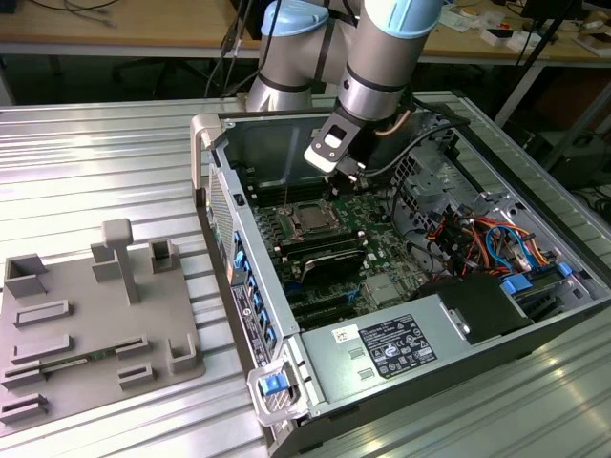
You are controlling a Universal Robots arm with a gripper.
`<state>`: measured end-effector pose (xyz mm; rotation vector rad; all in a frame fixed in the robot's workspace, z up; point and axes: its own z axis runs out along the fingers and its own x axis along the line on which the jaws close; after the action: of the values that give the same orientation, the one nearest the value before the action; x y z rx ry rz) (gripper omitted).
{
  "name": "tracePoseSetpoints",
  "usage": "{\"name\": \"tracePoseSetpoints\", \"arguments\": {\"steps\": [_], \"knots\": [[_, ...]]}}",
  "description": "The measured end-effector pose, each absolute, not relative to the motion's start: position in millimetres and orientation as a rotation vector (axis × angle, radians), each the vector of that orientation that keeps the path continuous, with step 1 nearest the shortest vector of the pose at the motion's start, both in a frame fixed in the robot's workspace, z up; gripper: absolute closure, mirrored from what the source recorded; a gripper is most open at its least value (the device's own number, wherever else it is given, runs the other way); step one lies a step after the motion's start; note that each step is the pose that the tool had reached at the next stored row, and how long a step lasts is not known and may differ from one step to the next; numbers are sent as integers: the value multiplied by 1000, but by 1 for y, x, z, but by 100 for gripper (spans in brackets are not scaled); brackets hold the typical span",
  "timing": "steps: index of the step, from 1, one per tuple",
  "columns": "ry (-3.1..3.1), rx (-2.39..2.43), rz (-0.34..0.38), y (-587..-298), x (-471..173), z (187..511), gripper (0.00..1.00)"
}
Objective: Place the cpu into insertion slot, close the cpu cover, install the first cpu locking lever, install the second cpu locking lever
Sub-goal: 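Close the cpu cover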
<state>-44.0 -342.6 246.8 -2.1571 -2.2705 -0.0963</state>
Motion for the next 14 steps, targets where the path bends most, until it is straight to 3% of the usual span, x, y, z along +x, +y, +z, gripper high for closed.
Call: {"name": "tracePoseSetpoints", "arguments": {"steps": [14], "knots": [[-2269, -2156, -93, -343, -69, 245, 89]]}}
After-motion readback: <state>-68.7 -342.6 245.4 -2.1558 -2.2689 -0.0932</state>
